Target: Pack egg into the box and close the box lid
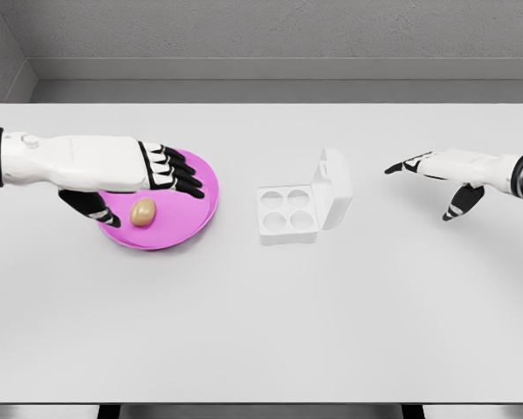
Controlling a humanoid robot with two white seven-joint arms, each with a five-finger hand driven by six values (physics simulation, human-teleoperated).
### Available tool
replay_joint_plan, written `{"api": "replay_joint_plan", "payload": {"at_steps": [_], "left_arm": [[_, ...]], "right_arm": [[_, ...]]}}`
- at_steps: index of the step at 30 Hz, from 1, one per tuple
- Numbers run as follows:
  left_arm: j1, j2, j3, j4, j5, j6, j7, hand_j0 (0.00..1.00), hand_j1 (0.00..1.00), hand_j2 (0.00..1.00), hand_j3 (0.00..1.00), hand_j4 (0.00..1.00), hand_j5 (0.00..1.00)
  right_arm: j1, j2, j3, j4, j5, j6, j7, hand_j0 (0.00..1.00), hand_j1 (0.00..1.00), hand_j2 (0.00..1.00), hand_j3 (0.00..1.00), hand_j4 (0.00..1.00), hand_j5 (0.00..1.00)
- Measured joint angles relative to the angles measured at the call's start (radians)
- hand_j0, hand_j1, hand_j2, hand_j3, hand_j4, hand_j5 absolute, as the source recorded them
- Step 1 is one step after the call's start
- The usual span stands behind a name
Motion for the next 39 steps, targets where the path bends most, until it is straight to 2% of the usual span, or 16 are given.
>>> {"api": "replay_joint_plan", "payload": {"at_steps": [9,13,21,32,39], "left_arm": [[-0.003,-0.007,-0.026,0.046,-0.009,0.06,-0.017,1.0,1.0,1.0,1.0,1.0,1.0],[0.002,-0.049,-0.028,0.073,-0.038,0.062,-0.017,1.0,1.0,1.0,1.0,1.0,1.0],[0.011,-0.102,-0.03,0.19,-0.056,0.051,-0.018,1.0,1.0,1.0,1.0,1.0,1.0],[0.061,-0.109,-0.025,0.217,-0.066,0.055,-0.018,1.0,1.0,1.0,1.0,1.0,1.0],[0.061,-0.144,-0.014,0.278,-0.14,0.069,-0.018,1.0,1.0,1.0,1.0,1.0,1.0]], "right_arm": [[-0.012,-0.023,0.0,-0.007,0.0,-0.026,0.0,1.0,1.0,1.0,1.0,1.0,1.0],[-0.008,-0.034,0.0,0.016,0.0,-0.045,-0.038,1.0,1.0,1.0,1.0,1.0,1.0],[-0.008,-0.063,-0.002,-0.005,0.001,-0.052,-0.055,1.0,1.0,1.0,1.0,1.0,1.0],[-0.002,-0.084,-0.007,0.0,0.001,-0.051,-0.057,1.0,1.0,1.0,1.0,1.0,1.0],[-0.002,-0.079,-0.005,-0.003,0.001,-0.052,-0.05,1.0,1.0,1.0,1.0,1.0,1.0]]}}
